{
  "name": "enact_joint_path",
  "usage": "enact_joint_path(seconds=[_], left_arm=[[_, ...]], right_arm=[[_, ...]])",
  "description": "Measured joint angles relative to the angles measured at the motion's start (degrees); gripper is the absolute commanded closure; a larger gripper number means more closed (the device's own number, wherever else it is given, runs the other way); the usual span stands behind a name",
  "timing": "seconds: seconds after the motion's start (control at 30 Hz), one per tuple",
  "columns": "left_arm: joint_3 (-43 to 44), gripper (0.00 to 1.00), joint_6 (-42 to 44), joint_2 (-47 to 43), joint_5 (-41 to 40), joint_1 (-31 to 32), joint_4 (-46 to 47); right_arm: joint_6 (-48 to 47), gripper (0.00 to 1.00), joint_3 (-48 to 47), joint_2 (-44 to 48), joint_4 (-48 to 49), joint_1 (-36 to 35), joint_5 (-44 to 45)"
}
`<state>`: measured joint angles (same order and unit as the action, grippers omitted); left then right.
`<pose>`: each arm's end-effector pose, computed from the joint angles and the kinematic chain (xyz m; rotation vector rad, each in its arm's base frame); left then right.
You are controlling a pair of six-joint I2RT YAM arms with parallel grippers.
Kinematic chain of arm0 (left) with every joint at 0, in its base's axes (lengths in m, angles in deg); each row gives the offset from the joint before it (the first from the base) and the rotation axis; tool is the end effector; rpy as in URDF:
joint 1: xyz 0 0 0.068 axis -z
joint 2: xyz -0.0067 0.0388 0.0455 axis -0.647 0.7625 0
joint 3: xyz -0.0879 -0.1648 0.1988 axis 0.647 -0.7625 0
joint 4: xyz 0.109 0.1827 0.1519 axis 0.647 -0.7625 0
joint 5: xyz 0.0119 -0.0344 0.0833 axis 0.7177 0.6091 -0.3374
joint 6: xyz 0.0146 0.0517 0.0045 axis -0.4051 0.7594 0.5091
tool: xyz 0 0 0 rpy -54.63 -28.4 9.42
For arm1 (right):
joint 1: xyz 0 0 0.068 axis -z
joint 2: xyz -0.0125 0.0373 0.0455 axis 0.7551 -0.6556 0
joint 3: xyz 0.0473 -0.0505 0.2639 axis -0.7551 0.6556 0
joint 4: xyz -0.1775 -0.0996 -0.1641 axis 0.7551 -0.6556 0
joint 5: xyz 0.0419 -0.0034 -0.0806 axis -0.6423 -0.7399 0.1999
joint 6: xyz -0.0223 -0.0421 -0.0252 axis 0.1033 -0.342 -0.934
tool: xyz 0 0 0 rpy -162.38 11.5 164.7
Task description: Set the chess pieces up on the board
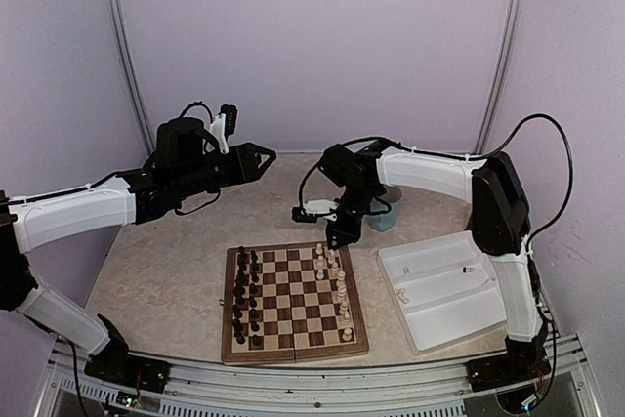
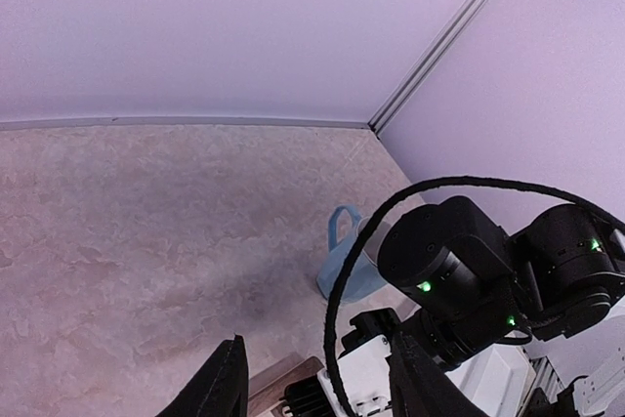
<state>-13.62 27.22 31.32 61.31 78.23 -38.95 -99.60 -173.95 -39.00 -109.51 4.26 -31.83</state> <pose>0.2598 -0.2055 0.3132 0.1938 1.8912 -0.8847 0.3191 0.3289 0.1981 -1.8309 2.2527 0.4006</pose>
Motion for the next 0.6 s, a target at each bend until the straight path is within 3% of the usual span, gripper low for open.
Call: enact_joint_path(seconds=[0.6], left_arm=[[-1.1,0.5,0.0,0.0,0.2,0.0,0.0]], right_arm=[[0.1,0.73,0.0,-0.6,-0.6,-0.1,0.9]])
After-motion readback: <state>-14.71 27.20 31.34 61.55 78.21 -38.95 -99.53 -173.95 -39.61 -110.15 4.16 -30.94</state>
